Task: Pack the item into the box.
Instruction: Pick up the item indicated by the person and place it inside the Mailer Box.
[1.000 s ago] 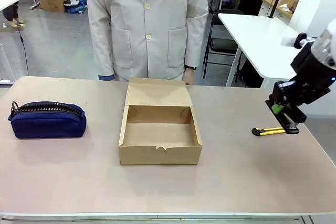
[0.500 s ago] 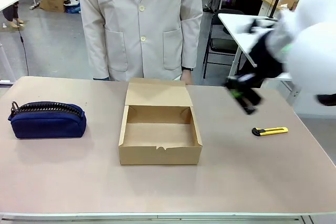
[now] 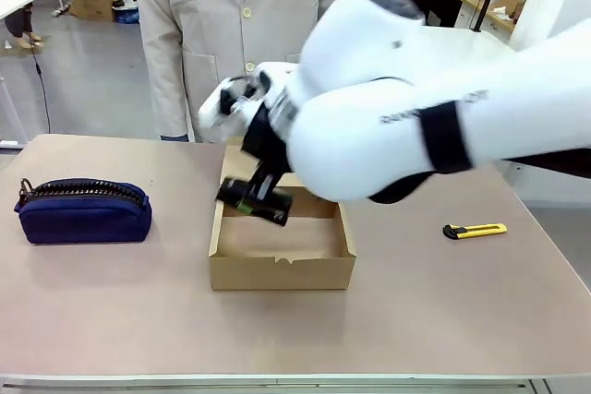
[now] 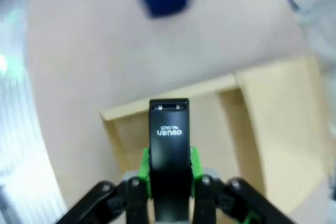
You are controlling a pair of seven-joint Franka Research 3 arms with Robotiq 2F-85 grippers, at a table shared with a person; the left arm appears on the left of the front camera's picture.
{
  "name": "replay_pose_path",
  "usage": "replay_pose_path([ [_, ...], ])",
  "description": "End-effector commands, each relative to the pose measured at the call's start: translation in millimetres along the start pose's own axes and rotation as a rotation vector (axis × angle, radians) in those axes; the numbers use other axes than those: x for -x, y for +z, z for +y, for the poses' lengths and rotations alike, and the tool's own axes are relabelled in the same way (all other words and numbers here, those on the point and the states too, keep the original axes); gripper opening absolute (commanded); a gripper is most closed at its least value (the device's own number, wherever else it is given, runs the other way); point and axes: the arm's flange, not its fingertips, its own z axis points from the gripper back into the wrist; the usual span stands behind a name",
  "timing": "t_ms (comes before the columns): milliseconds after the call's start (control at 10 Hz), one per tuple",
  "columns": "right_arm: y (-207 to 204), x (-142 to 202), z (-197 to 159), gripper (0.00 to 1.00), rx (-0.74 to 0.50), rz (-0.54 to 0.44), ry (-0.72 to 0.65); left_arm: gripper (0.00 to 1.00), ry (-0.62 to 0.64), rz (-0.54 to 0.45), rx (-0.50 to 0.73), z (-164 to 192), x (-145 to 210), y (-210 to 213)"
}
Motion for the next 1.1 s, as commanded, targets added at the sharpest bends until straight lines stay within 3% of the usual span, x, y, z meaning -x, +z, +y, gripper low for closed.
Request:
replay_pose_path([
  [0, -3, 23, -26, 0.32, -0.167, 0.041, 0.238, 1.0, -0.016, -0.008, 0.02, -1, 0, 0],
  [300, -29, 41, -35, 0.32, -0.181, 0.115, 0.195, 1.0, -0.016, -0.008, 0.02, -1, 0, 0],
  [1000, -40, 59, -48, 0.32, -0.118, 0.166, 0.13, 1.0, -0.016, -0.008, 0.02, -1, 0, 0],
])
